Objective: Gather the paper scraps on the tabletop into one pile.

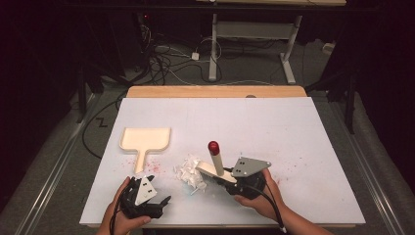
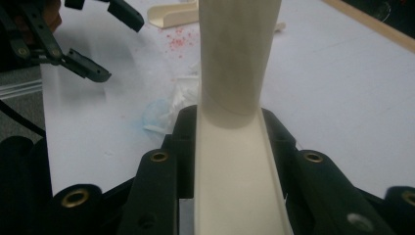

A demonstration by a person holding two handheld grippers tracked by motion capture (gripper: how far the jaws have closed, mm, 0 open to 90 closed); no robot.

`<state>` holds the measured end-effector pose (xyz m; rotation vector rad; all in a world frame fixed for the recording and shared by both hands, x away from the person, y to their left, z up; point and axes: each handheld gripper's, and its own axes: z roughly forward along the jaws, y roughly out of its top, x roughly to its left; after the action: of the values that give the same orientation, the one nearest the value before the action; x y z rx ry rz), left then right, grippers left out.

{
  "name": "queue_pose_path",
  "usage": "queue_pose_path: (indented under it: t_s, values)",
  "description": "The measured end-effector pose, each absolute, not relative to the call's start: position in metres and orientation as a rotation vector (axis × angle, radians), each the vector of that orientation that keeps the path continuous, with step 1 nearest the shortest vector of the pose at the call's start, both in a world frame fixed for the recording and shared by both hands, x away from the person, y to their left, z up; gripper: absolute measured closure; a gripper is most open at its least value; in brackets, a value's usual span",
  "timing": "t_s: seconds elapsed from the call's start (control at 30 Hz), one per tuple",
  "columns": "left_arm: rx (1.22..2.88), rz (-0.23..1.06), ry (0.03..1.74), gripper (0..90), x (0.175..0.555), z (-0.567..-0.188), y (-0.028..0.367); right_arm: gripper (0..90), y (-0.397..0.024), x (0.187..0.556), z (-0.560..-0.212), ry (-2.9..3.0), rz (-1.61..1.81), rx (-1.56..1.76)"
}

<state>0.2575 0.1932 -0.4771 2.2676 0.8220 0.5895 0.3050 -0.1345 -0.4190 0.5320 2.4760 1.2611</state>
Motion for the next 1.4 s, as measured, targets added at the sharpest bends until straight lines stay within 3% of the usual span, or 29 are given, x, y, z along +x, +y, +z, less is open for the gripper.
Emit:
queue_pose_path:
  t_s: [0.53, 0.8, 1.17, 1.4]
  values:
    - [2.283, 0.589, 0.818, 15.5, 0.258, -0.478, 0.190, 67.9, -0.199, 0.278, -0.405, 2.549, 1.352, 0.482]
    - [2.288, 0.590, 0.804, 15.5, 0.258, -0.477, 0.188, 68.0, -0.175, 0.276, -0.431, 2.629, 1.322, 0.434]
    - [2.286, 0.580, 0.805, 15.5, 0.259, -0.478, 0.189, 68.0, -0.126, 0.303, -0.434, 2.560, 1.360, 0.400]
    - [2.282, 0.586, 0.805, 15.5, 0.257, -0.478, 0.191, 68.0, -0.125, 0.302, -0.424, 2.551, 1.380, 0.373]
